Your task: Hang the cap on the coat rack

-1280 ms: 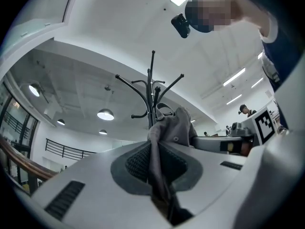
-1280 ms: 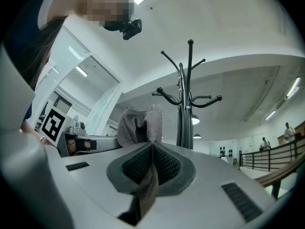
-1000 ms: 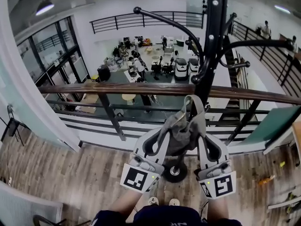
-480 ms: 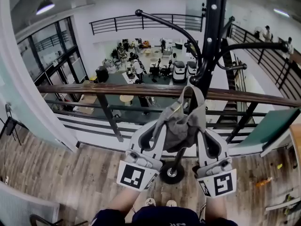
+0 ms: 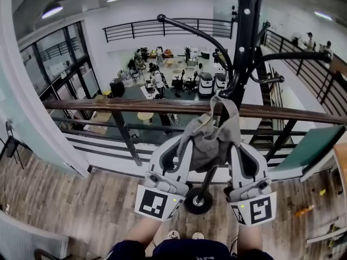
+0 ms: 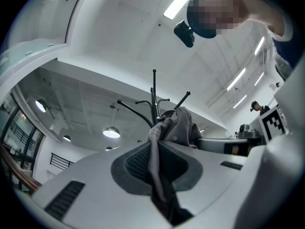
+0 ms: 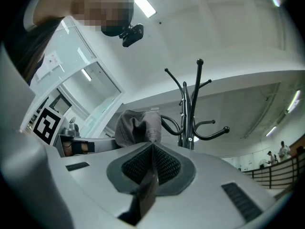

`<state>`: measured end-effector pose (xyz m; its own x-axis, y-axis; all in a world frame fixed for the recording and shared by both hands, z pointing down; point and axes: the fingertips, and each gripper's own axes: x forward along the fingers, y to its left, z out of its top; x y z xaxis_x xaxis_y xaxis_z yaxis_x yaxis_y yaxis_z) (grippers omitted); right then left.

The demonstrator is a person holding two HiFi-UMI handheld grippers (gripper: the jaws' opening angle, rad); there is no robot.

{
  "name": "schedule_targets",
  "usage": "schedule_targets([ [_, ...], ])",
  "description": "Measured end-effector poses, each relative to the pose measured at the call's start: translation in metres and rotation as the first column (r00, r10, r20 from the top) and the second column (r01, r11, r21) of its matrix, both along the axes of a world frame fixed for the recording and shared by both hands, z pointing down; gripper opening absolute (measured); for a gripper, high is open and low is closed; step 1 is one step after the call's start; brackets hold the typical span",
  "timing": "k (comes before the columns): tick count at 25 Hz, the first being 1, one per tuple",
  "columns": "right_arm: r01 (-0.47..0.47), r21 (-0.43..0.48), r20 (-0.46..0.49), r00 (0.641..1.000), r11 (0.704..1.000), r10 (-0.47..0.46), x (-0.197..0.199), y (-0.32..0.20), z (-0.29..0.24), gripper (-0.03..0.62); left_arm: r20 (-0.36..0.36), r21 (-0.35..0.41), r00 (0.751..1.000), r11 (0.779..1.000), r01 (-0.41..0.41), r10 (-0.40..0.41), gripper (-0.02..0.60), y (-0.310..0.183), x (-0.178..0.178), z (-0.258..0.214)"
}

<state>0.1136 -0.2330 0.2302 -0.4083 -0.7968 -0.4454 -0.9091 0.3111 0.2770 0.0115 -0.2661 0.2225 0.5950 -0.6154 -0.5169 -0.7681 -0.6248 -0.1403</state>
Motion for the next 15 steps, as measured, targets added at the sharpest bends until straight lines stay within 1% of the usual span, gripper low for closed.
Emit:
schedule_targets([
  [4, 0.004, 0.014, -0.005, 1.000, 1.000, -0.004, -0.002, -0.001, -0.003, 0.017, -0.010, 0.003, 1.000, 1.000, 0.000, 0.000, 0.037, 0.000, -0.002, -0.002],
  [7, 0.012, 0.028, 0.001, 1.000, 1.000, -0.012, -0.002, -0.001, -0.006, 0.017, -0.010, 0.025, 1.000, 1.000, 0.007, -0.007, 0.038, 0.002, -0.003, -0.007],
  [10, 0.018, 0.031, 0.012, 1.000, 0.999, -0.018, -0.002, -0.005, -0.009, 0.017, -0.002, 0.001, 1.000, 1.000, -0.006, 0.006, 0.038, -0.003, -0.003, -0.007],
  [15, 0.015, -0.011, 0.067, 0.998, 1.000, -0.015, 0.002, -0.022, -0.004, 0.017, 0.003, -0.025, 1.000, 1.000, -0.016, 0.016, 0.038, -0.022, 0.000, -0.006],
])
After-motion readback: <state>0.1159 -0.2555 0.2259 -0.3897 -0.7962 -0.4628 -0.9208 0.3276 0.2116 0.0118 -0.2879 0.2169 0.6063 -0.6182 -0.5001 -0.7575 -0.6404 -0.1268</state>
